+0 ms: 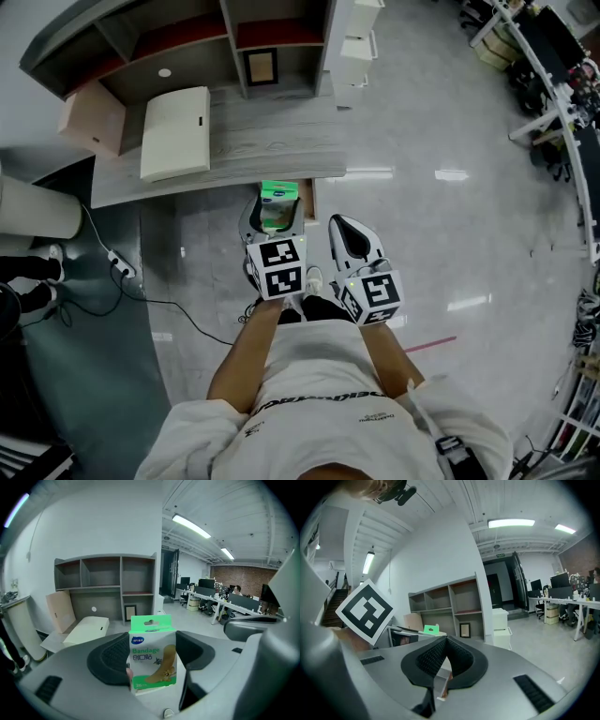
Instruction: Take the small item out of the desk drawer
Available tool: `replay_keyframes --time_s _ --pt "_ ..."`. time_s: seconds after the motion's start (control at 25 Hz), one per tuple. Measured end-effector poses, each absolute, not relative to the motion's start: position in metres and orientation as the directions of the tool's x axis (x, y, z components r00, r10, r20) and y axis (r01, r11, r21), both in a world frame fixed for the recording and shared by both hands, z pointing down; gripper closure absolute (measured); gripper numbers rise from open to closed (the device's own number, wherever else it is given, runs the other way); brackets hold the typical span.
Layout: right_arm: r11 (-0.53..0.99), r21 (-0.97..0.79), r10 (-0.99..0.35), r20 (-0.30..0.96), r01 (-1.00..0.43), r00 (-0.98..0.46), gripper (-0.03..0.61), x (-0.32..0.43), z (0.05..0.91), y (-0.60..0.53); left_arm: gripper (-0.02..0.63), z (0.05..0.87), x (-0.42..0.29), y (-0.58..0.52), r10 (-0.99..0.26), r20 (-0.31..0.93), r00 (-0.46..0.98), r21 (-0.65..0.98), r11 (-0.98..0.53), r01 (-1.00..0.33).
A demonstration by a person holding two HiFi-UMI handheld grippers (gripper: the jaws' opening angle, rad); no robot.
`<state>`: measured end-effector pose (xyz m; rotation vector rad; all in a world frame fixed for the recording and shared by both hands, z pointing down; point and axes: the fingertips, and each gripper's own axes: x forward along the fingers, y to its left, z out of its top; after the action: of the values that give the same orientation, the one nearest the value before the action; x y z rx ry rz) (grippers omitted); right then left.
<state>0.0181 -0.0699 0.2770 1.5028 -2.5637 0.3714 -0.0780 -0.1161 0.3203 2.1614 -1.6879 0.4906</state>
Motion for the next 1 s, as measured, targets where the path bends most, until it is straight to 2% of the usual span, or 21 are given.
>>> replay_keyframes --time_s 0.6,1.0 --pt "0.466 -0.086 -0.863 0.173 -0.880 -0.474 0.548 0.029 0.207 -0.077 0.295 0.231 -0.084 -0.104 -0.907 0.346 0.241 0.016 -0.251 -0.968" --pt "0.472 -0.066 -0.868 0.140 -0.879 -0.477 0.548 0.030 0.190 -0.091 0.295 0.208 -0.081 -0.105 -0.927 0.275 0.256 0.020 -0.261 -0.965"
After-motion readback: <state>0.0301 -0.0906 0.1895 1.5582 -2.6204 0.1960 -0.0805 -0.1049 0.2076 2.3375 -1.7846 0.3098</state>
